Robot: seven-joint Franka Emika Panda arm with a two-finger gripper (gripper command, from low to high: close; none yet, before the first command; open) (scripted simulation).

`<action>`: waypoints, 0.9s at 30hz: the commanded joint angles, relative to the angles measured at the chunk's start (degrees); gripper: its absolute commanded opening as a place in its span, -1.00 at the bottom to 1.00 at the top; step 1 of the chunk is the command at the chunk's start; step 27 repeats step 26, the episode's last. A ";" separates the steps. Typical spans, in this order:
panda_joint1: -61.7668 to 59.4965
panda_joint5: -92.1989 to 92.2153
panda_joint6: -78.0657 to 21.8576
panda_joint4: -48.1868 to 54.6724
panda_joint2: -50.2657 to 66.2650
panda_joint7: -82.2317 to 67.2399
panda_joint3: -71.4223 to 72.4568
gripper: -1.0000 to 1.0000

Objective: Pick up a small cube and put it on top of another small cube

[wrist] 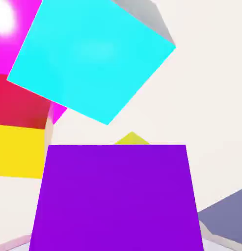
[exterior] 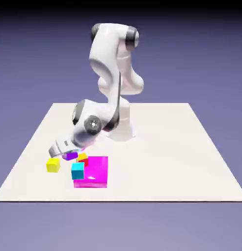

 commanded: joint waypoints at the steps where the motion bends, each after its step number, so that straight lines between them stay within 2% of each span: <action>1: 1.61 -1.92 1.42 -1.12 0.16 0.00 -2.08 -1.00; 14: 22.31 -24.77 19.30 -15.59 2.09 -1.02 -29.07 -1.00; 16: 22.78 -26.03 19.89 -16.06 1.70 -2.03 -30.71 -1.00; 22: 15.33 -29.54 30.54 -12.87 13.65 2.99 -29.04 -1.00; 23: 15.33 -29.54 30.54 -12.87 13.65 2.99 -29.04 1.00; 27: 17.91 -28.32 26.84 -13.98 9.50 1.25 -29.62 1.00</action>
